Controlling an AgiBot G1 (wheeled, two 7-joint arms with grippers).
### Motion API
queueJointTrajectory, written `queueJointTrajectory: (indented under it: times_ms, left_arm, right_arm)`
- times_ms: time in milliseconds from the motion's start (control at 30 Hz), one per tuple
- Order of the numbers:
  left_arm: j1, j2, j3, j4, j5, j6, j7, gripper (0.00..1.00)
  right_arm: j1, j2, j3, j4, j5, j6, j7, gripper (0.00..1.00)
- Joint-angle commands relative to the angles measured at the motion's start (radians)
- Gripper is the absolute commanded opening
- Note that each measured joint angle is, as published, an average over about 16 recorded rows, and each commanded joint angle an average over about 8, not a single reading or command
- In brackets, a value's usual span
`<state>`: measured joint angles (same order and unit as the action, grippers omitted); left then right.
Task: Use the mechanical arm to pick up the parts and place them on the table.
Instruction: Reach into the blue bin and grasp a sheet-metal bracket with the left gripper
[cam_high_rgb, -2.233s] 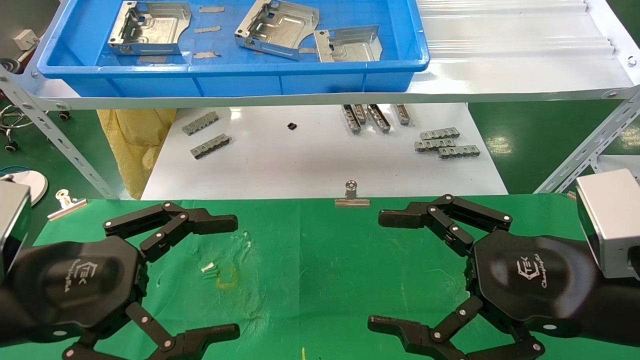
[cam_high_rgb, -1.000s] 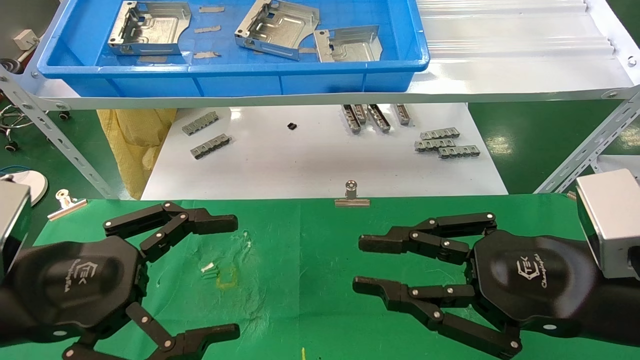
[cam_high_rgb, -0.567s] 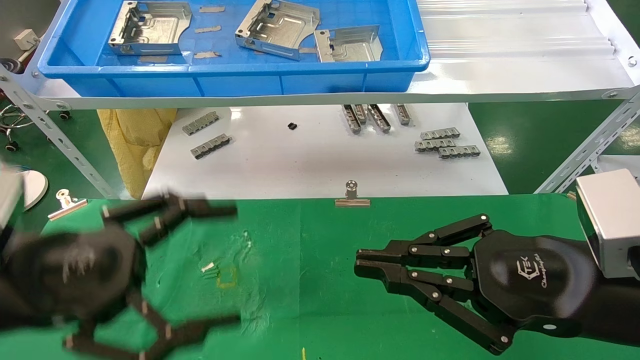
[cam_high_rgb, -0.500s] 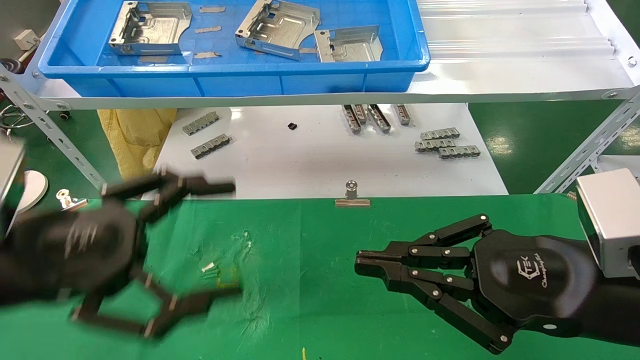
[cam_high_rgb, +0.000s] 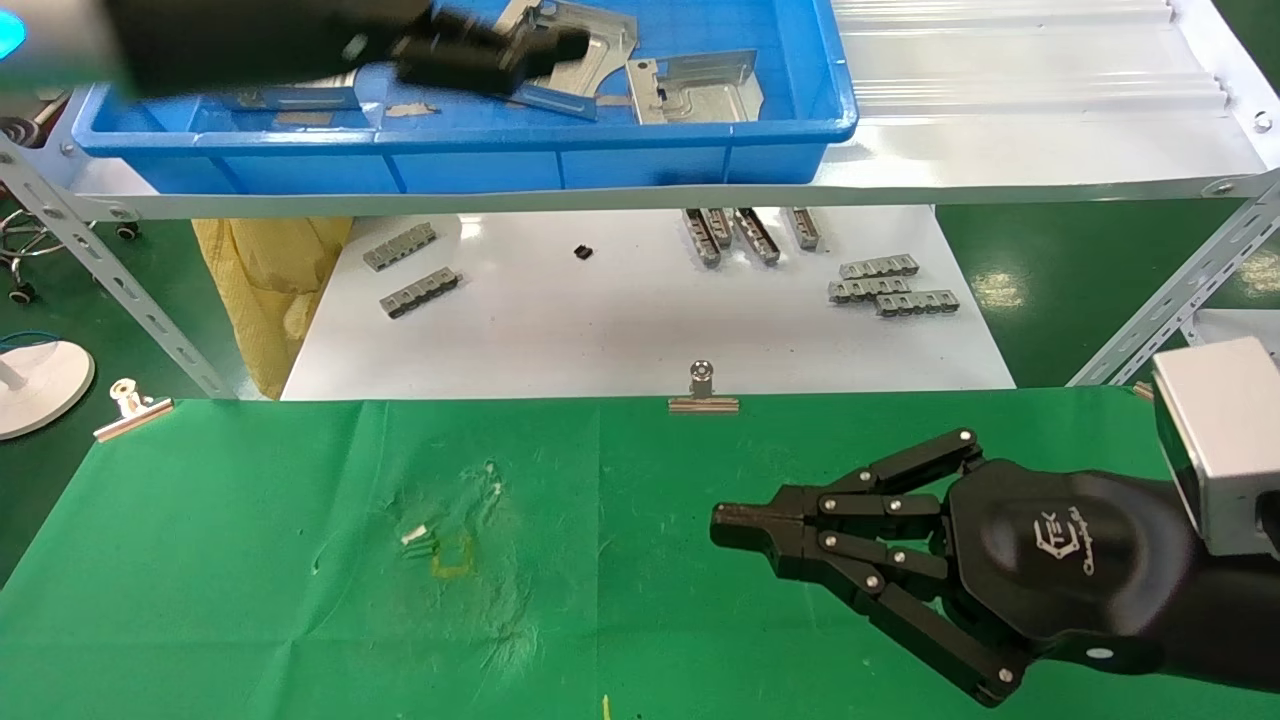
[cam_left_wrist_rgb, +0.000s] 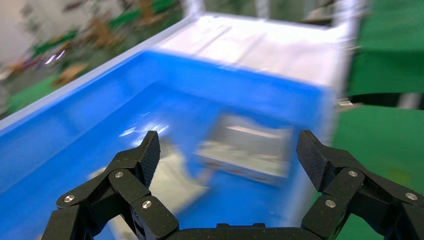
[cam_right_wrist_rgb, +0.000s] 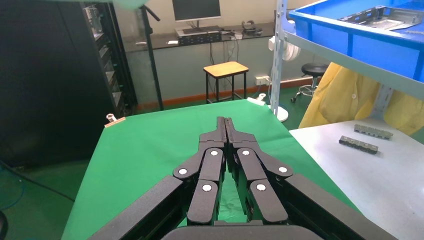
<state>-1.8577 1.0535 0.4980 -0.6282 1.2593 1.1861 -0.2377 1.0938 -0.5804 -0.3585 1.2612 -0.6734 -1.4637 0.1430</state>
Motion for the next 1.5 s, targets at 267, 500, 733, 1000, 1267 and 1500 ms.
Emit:
queueJointTrajectory:
  times_ms: [267,500,733,1000,1267,1500]
  left_arm:
    - [-0.215,0.218,0.105,0.427,0.188,-0.166,-0.067,0.33]
    - [-0.255,0.267,0.123,0.540,0.214,-0.202,-0.087,0.00]
    - [-0.261,0.278,0.125,0.573,0.216,-0.232,-0.073,0.00]
    - [-0.256,0.290,0.138,0.581,0.232,-0.282,-0.076,0.00]
    - [-0.244,0.293,0.146,0.565,0.238,-0.303,-0.088,0.00]
    - [-0.239,0.292,0.152,0.556,0.238,-0.312,-0.098,0.00]
  right_arm:
    - [0.000,0.000,0.000,0.000,0.000,0.000,0.000,0.69]
    - [0.000,0.000,0.000,0.000,0.000,0.000,0.000,1.00]
    - [0.000,0.000,0.000,0.000,0.000,0.000,0.000,1.00]
    - [0.000,0.000,0.000,0.000,0.000,0.000,0.000,1.00]
    - [0.000,0.000,0.000,0.000,0.000,0.000,0.000,1.00]
    - [0.000,0.000,0.000,0.000,0.000,0.000,0.000,1.00]
